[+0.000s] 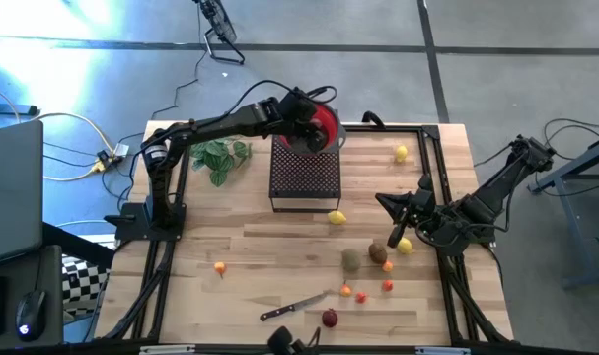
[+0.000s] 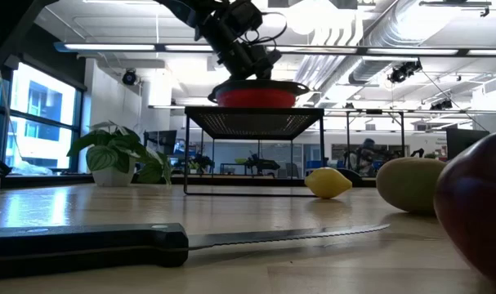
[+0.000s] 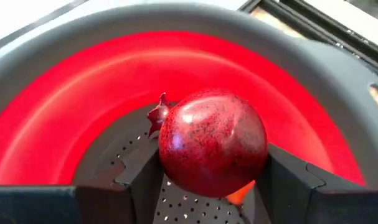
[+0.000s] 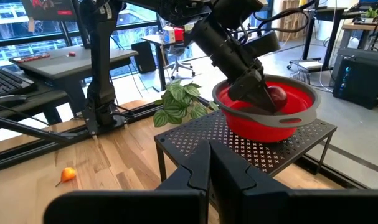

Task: Pick & Place Fruit
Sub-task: Put the left pomegranate into the red strainer bowl, then put the black knife on the shelf

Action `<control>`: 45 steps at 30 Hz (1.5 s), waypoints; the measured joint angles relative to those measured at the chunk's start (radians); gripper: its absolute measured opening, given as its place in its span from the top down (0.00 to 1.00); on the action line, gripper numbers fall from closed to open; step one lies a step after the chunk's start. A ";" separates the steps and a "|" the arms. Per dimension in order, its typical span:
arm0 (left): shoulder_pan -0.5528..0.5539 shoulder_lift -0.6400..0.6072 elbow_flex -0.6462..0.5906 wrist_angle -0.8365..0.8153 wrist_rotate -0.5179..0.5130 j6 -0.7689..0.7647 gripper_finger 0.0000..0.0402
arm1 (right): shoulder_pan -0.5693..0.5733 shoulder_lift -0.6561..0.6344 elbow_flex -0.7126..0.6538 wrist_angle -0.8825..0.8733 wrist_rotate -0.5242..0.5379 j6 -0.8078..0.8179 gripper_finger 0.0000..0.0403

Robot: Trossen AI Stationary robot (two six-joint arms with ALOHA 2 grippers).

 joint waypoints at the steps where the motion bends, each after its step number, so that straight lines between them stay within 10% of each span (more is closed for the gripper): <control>1: 0.000 0.000 0.000 0.008 0.006 0.000 0.46 | 0.000 0.000 0.000 0.000 0.000 0.000 0.99; 19: 0.000 0.000 0.000 0.012 0.025 0.000 0.30 | 0.000 0.000 0.000 -0.003 0.000 0.000 0.99; 45: -0.089 -0.001 0.430 -0.341 0.105 0.229 0.60 | 0.000 0.000 0.000 -0.003 -0.003 -0.002 0.99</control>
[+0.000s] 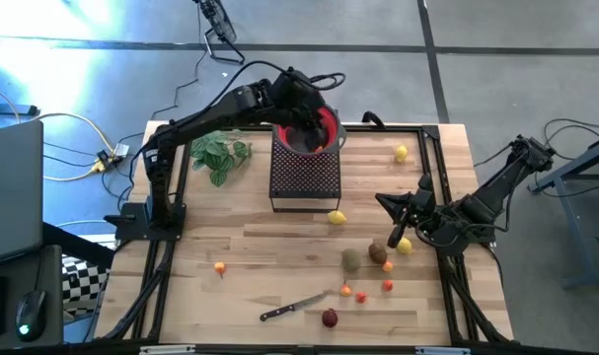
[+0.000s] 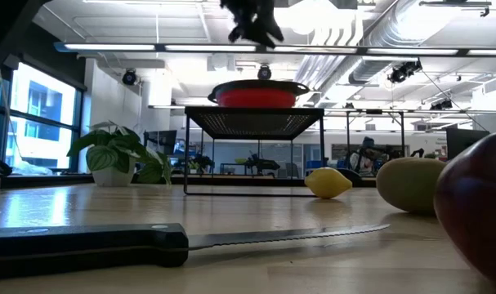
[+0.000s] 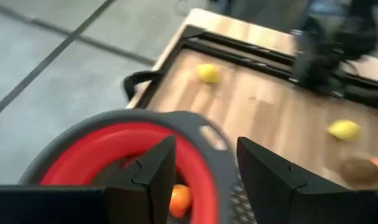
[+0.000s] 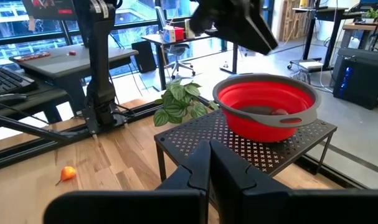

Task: Pick & Place Fruit
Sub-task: Put the black knife on the shelf

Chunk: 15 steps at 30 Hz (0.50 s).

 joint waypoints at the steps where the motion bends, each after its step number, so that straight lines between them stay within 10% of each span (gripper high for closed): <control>1: -0.011 -0.001 0.013 -0.015 0.022 0.024 0.60 | 0.000 0.000 0.000 0.000 0.000 0.000 0.99; 15: -0.129 -0.002 0.096 -0.377 0.121 0.007 0.60 | 0.000 0.000 0.000 0.000 0.002 0.026 0.99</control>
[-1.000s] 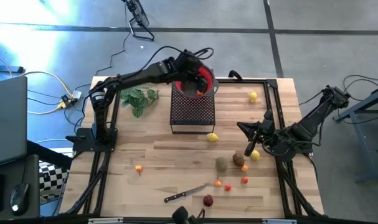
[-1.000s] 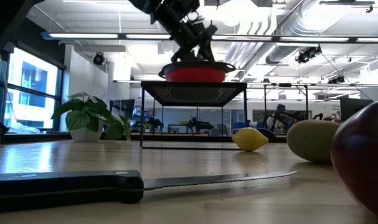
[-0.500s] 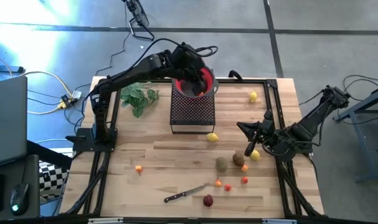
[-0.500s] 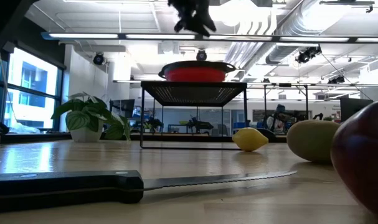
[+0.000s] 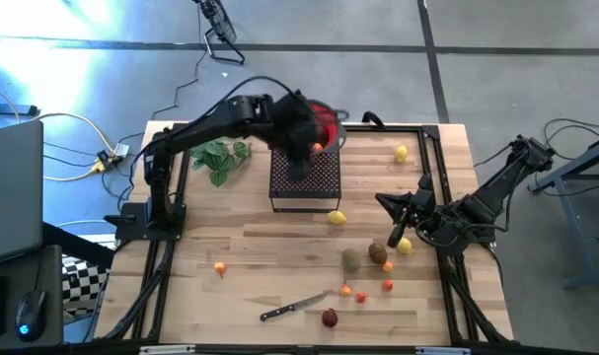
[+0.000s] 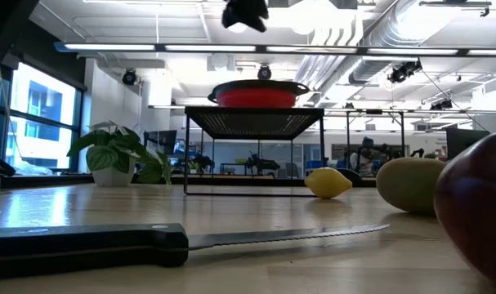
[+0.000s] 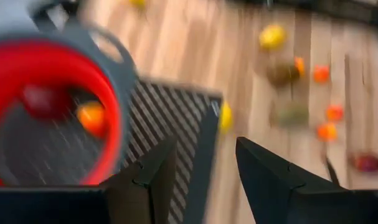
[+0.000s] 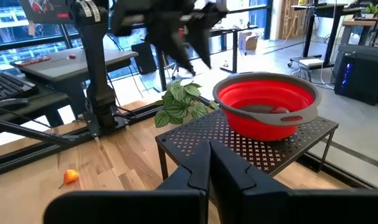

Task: Pick & Place Fruit
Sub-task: Put the black knife on the shelf

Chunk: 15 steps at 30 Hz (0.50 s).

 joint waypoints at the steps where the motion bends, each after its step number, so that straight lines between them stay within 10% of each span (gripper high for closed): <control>1: -0.011 0.000 0.000 -0.040 0.001 -0.003 0.60 | 0.000 0.000 0.000 0.000 -0.001 0.001 0.99; 15: -0.219 0.001 0.000 -0.125 0.002 -0.010 0.60 | 0.000 0.000 0.000 -0.014 -0.027 0.026 0.99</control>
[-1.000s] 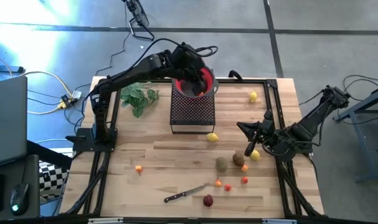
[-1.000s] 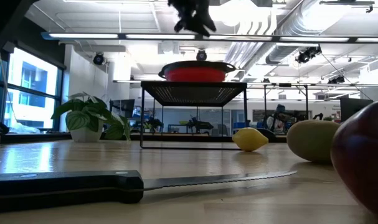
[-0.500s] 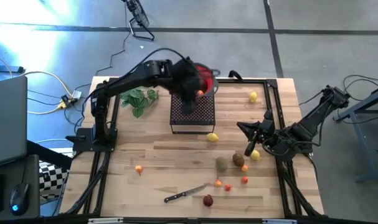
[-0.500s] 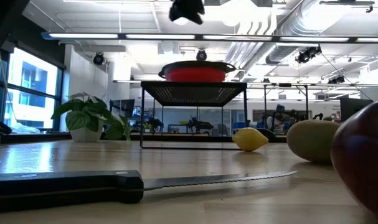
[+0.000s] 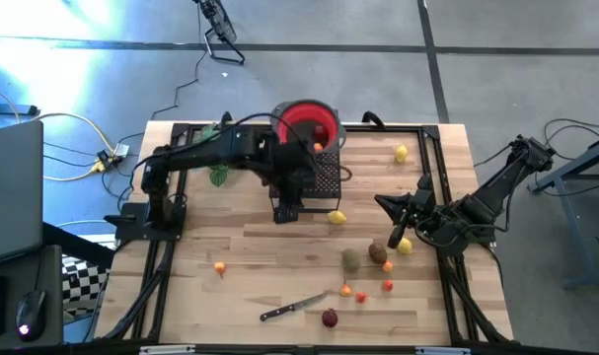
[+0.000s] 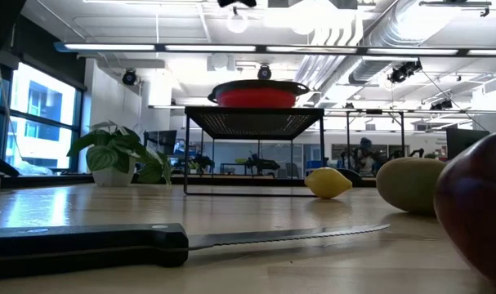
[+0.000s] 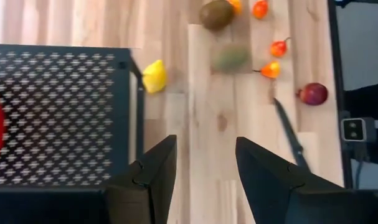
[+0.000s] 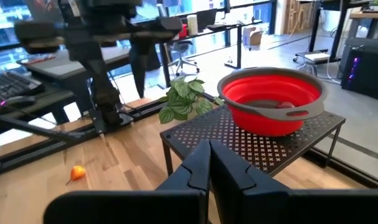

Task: Pick & Place Fruit
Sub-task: Put the black knife on the shelf

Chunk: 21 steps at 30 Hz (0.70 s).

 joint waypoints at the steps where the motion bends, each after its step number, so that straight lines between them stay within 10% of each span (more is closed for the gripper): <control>1: -0.014 0.000 0.000 0.001 -0.003 -0.010 0.60 | 0.000 0.000 0.000 -0.005 -0.006 0.000 0.99; 21: -0.373 0.000 -0.001 0.038 -0.203 -0.464 0.60 | 0.000 0.000 0.000 -0.010 -0.300 -0.001 0.99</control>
